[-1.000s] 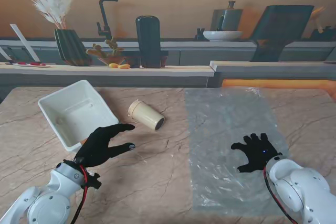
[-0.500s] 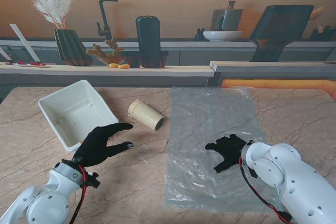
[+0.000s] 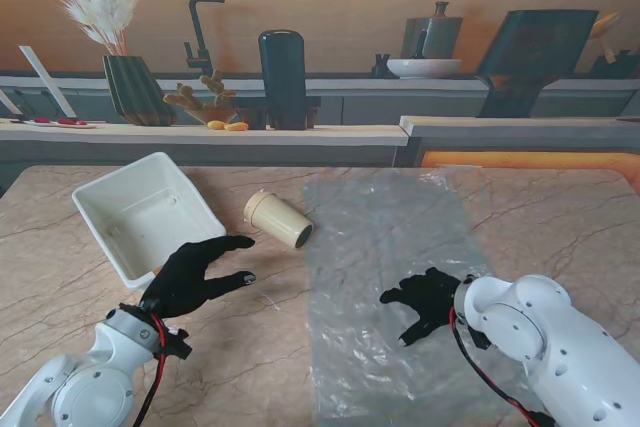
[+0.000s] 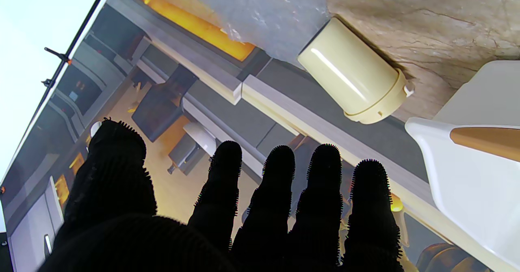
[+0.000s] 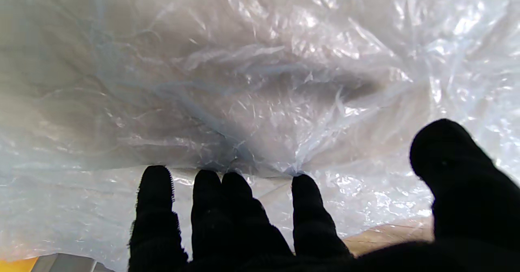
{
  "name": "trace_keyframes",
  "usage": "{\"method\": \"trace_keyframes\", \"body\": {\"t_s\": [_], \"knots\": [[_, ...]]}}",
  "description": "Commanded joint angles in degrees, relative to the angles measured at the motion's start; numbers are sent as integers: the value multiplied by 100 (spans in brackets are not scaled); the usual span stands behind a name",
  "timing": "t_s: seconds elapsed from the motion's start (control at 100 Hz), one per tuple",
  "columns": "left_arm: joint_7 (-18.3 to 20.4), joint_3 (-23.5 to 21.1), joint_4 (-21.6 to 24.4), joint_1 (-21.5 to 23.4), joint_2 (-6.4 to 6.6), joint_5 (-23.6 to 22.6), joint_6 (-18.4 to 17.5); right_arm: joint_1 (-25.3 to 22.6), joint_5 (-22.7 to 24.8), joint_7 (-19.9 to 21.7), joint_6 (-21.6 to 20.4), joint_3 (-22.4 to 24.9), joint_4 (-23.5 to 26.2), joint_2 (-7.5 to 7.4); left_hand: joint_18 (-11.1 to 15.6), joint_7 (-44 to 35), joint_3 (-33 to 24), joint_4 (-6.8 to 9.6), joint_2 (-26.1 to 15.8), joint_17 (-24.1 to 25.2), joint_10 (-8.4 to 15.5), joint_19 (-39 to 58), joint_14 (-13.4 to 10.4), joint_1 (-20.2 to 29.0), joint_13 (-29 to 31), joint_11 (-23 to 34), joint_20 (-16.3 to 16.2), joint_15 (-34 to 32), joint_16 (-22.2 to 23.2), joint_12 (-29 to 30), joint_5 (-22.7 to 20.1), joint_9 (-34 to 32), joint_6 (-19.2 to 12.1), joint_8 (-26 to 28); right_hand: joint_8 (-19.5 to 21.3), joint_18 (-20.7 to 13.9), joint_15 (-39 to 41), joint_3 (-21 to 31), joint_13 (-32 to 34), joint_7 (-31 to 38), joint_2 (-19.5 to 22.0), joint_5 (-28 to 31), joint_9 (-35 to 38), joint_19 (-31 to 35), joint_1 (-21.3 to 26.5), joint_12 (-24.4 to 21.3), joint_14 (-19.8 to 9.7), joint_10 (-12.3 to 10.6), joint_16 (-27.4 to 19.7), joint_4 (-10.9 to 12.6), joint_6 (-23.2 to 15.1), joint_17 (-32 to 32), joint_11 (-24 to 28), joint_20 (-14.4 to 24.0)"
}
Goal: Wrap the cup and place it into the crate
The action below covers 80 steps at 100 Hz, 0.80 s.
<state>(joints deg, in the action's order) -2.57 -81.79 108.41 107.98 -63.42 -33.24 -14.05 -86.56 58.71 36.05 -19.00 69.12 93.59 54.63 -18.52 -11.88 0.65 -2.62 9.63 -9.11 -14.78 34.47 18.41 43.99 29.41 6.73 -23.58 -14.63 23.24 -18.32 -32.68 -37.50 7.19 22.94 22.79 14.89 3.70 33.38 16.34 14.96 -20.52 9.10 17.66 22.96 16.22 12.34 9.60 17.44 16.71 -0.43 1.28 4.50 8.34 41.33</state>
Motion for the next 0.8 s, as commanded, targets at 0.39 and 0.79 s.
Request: {"method": "trace_keyframes", "body": {"t_s": [0.39,0.79], "knots": [[64,40,13,7,-6,63,76,18,-366,529,589,-296,313,-1,-65,-27,107,22,-294,60,-3,94,46,97,20,16,-44,-15,46,-45,-100,-64,-137,13,216,76,242,-497,425,428,788,287,356,194,133,162,248,-324,153,-30,-745,388,431,41],[97,102,-30,-70,-1,95,92,-676,-296,-423,853,380,733,180,-45,-32,103,26,-281,68,29,92,18,112,11,12,-46,-20,51,-47,-82,-27,-167,20,262,194,385,-566,673,442,822,385,525,318,278,198,500,-295,238,22,-679,642,582,76]]}}
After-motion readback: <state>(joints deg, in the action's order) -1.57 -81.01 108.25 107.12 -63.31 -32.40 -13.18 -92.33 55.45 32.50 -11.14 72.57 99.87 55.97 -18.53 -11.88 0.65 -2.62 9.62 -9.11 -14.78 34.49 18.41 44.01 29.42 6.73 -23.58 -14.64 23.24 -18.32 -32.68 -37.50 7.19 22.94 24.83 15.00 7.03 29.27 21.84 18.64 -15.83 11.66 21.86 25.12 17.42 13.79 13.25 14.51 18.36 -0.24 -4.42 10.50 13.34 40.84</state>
